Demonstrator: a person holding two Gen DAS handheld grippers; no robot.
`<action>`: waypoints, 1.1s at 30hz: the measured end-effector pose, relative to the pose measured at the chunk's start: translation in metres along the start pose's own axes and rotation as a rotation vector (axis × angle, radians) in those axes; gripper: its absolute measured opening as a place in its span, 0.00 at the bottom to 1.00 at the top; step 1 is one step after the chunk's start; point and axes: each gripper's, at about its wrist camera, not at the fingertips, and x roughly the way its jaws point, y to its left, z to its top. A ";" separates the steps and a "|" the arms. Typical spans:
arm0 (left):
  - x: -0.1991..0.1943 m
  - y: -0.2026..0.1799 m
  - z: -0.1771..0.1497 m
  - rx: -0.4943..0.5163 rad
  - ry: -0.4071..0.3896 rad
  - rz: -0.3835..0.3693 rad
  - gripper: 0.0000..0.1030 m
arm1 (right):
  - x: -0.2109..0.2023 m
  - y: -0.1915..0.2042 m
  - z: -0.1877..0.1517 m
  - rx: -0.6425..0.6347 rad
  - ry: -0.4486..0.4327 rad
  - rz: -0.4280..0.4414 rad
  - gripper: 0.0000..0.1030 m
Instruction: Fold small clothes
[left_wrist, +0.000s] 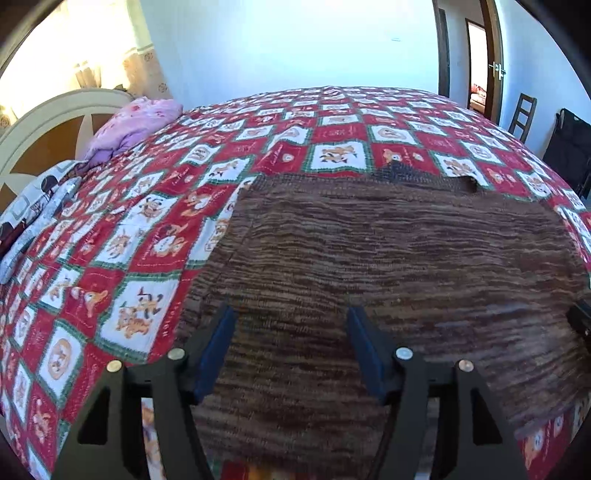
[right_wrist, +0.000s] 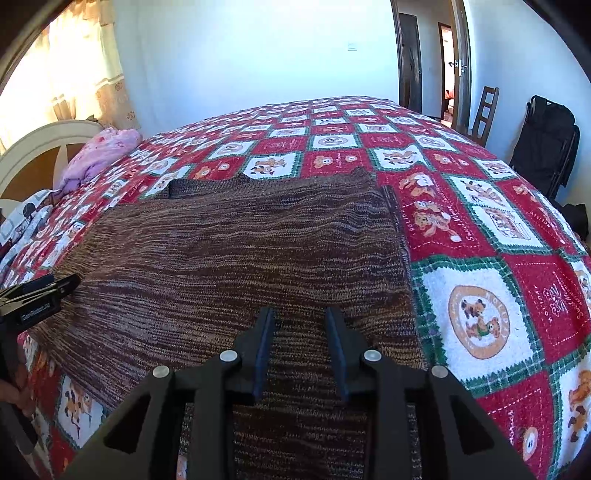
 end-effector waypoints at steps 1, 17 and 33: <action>-0.004 0.001 -0.002 0.003 0.002 -0.001 0.66 | 0.000 0.002 0.000 -0.007 -0.002 -0.008 0.30; -0.021 0.054 -0.063 -0.229 0.045 -0.092 0.88 | -0.026 0.096 -0.032 -0.297 -0.003 0.047 0.30; -0.027 0.082 -0.080 -0.611 -0.037 -0.376 0.89 | -0.023 0.078 -0.043 -0.224 -0.013 0.083 0.40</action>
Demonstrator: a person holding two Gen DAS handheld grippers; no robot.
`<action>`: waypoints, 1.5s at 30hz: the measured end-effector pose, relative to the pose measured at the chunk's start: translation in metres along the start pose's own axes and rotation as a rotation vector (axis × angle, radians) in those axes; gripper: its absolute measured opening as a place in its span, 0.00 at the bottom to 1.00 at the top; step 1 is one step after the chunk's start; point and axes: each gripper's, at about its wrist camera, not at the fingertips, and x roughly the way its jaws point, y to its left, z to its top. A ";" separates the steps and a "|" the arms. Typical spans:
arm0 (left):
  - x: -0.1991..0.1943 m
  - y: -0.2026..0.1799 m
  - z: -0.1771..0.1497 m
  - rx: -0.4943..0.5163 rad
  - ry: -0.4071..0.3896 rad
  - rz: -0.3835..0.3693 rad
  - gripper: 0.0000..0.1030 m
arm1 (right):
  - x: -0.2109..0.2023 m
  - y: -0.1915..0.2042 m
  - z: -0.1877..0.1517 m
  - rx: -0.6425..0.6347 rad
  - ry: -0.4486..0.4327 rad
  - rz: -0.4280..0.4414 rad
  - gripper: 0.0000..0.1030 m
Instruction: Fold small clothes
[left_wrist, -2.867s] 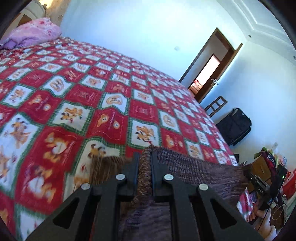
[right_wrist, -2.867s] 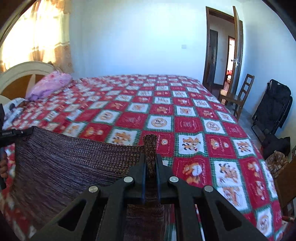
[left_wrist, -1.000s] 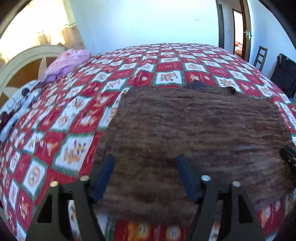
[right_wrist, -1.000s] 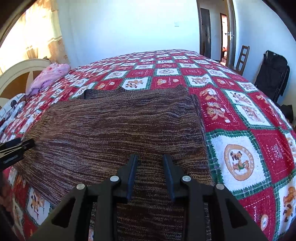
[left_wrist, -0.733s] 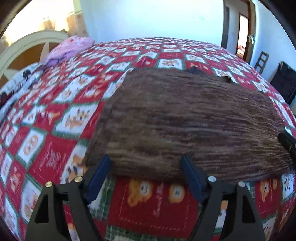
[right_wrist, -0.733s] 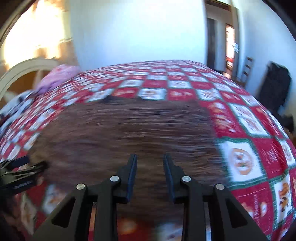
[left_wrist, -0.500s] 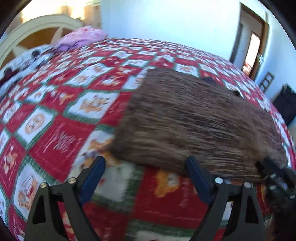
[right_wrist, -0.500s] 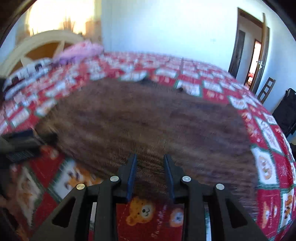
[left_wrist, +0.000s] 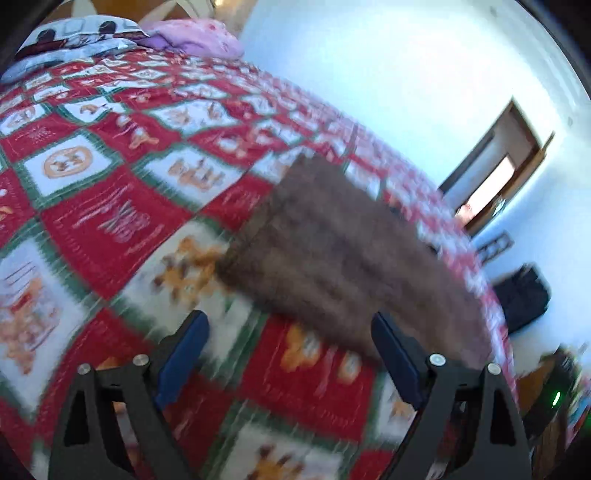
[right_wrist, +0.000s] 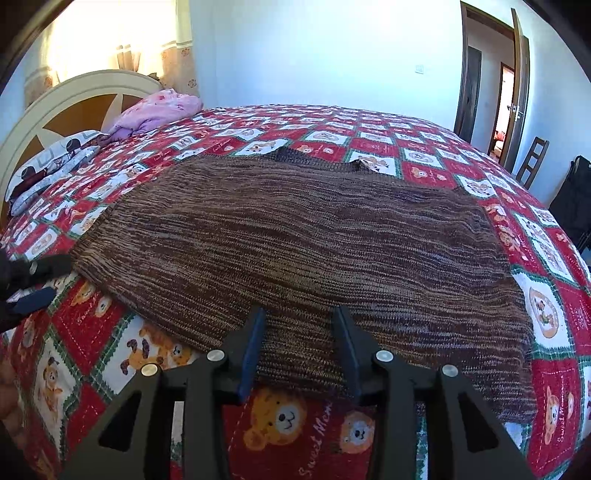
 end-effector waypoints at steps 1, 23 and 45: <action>0.005 0.002 0.004 -0.043 -0.007 -0.027 0.89 | 0.000 -0.002 0.000 0.004 -0.001 0.004 0.40; 0.024 0.008 0.018 -0.193 -0.109 0.010 0.67 | 0.000 -0.011 -0.002 0.022 -0.014 0.016 0.41; 0.028 0.027 0.013 -0.169 -0.075 -0.057 0.15 | 0.130 -0.071 0.119 0.189 0.145 0.043 0.10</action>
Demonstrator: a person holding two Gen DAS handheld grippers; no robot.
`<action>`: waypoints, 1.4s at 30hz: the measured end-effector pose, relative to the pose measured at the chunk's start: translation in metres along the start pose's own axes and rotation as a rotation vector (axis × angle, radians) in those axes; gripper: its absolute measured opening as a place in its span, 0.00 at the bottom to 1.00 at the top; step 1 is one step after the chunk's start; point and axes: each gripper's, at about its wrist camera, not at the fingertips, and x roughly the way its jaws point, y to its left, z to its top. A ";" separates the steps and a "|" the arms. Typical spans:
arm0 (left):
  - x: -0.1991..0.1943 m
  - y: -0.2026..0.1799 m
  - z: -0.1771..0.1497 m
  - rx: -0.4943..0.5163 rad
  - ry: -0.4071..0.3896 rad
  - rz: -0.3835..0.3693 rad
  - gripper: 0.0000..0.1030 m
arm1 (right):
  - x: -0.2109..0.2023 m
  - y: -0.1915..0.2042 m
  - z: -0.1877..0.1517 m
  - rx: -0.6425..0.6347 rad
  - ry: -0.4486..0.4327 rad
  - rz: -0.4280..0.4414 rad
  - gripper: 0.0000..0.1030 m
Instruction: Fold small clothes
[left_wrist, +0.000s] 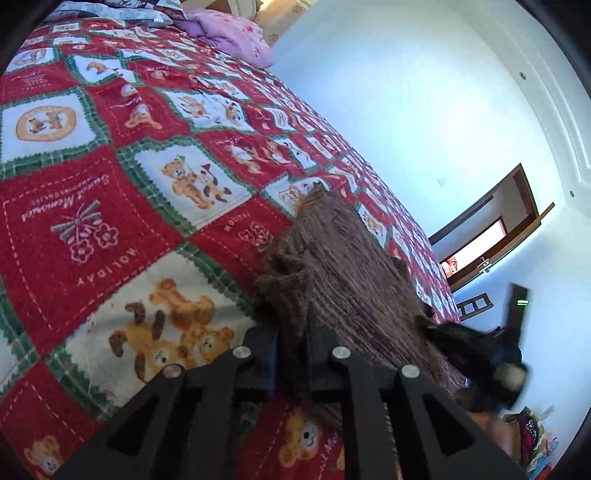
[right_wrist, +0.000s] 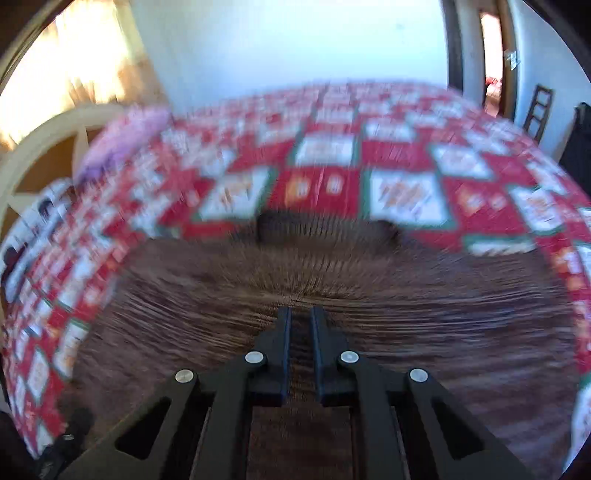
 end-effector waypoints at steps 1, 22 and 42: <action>0.000 -0.001 0.000 0.004 0.000 0.003 0.15 | 0.002 0.001 -0.002 -0.015 -0.034 -0.009 0.10; -0.002 0.005 -0.002 -0.022 -0.018 -0.059 0.17 | 0.043 0.191 0.032 -0.341 0.080 0.176 0.63; -0.014 -0.046 0.000 0.249 -0.003 -0.133 0.12 | 0.004 0.104 0.055 -0.099 0.014 0.340 0.12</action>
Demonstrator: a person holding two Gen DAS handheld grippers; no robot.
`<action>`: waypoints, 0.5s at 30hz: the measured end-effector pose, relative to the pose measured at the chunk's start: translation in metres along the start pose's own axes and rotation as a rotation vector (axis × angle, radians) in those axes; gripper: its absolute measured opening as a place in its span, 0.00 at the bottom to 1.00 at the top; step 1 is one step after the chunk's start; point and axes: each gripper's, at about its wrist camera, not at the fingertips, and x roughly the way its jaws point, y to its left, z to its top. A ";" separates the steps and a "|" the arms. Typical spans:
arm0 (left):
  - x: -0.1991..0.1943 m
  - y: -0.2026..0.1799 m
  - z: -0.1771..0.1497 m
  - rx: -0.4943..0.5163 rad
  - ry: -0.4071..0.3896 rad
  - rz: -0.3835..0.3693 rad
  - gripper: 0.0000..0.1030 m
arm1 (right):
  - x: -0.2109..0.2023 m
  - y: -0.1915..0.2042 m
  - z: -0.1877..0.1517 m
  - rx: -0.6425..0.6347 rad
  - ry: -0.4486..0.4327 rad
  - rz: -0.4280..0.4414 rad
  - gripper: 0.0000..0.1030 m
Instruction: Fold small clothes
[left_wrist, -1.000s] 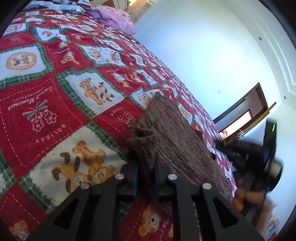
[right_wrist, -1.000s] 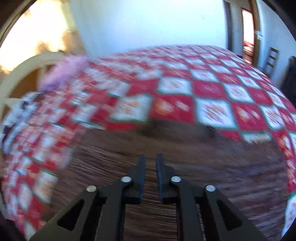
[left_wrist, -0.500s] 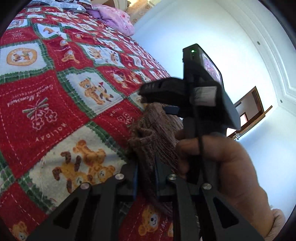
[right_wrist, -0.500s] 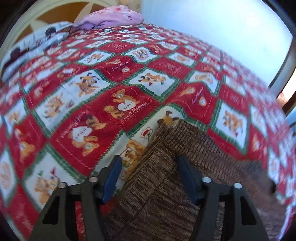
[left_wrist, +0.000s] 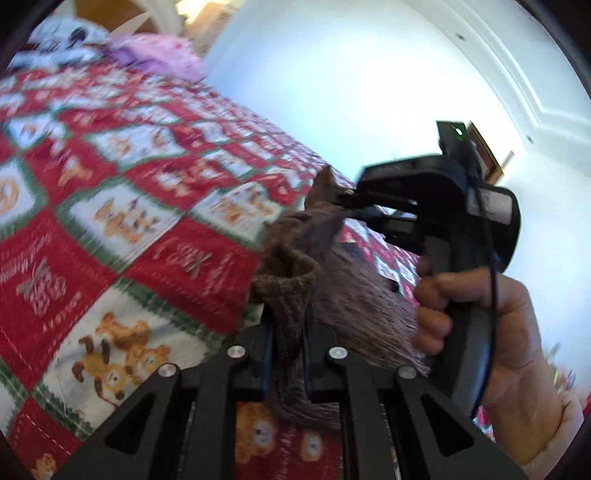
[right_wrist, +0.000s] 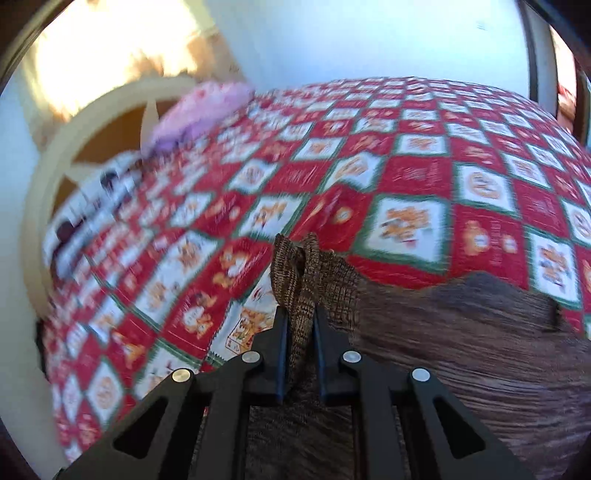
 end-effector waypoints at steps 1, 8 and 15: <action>-0.002 -0.007 0.001 0.027 -0.003 -0.018 0.12 | -0.011 -0.009 0.000 0.022 -0.012 0.005 0.12; 0.000 -0.099 -0.014 0.335 0.041 -0.145 0.12 | -0.080 -0.099 -0.009 0.162 -0.055 0.015 0.11; 0.028 -0.186 -0.068 0.555 0.155 -0.292 0.12 | -0.142 -0.187 -0.032 0.175 -0.085 -0.046 0.10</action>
